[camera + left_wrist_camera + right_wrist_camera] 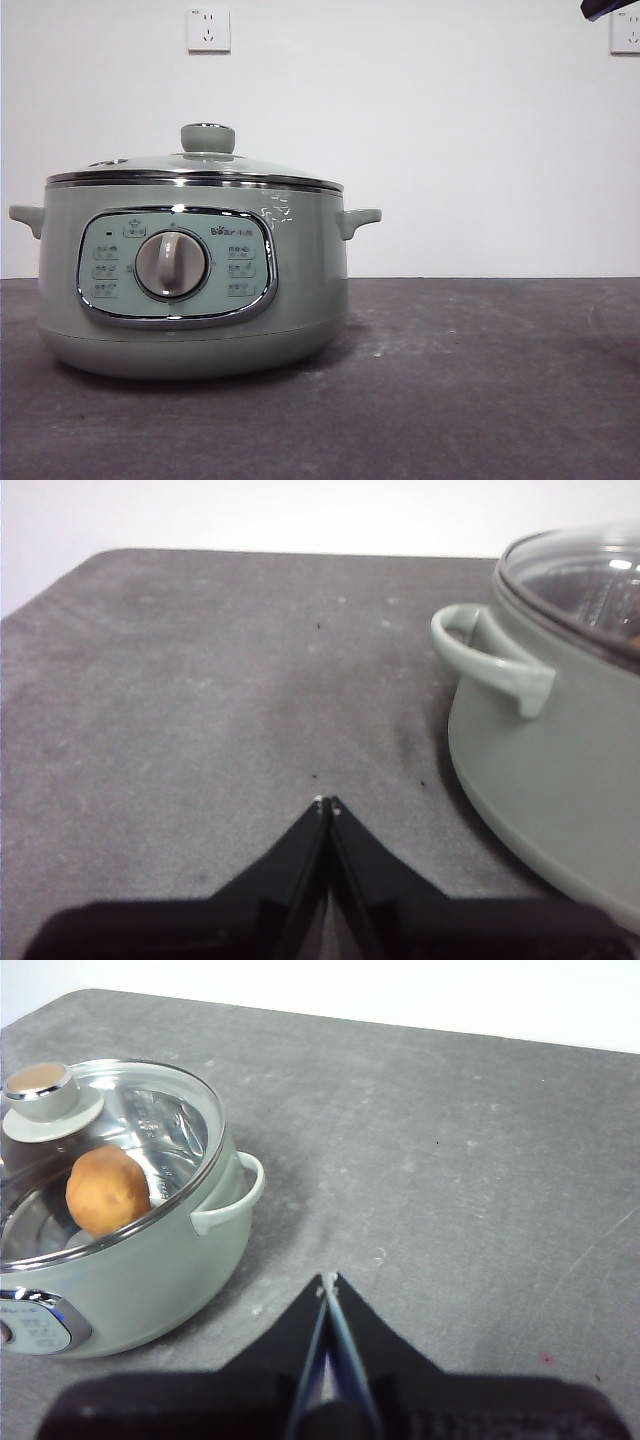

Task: Pick up the potato,open the lid,put the potato in the pot,close the lid

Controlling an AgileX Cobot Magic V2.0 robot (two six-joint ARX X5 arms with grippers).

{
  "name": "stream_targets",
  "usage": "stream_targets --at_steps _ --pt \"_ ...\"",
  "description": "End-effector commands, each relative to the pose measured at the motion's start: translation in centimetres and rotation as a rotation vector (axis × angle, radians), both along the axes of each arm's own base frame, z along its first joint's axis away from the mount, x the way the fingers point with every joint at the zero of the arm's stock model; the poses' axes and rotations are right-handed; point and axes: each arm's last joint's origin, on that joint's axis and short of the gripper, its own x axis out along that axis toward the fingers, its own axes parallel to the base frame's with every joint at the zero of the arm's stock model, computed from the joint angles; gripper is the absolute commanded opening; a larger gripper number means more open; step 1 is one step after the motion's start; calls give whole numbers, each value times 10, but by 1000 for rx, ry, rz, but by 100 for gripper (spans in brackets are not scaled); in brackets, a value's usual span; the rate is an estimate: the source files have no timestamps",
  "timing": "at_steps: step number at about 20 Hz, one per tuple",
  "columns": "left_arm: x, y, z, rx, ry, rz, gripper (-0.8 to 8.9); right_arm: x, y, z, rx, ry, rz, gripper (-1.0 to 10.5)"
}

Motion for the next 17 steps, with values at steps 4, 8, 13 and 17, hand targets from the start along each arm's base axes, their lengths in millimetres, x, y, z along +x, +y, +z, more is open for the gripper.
stream_targets --at_steps 4,8,13,17 --pt "-1 0 -5 -14 -26 -3 -3 0 0 -2 11 4 -6 -16" --pt "-1 0 -5 -36 -29 -9 -3 0 0 -2 11 4 -6 -16" --pt "-1 0 -5 -36 -29 -9 -3 0 0 -2 11 4 -6 -16" --pt "-1 0 -5 -36 -29 -9 -3 0 0 -2 11 4 -6 -16"
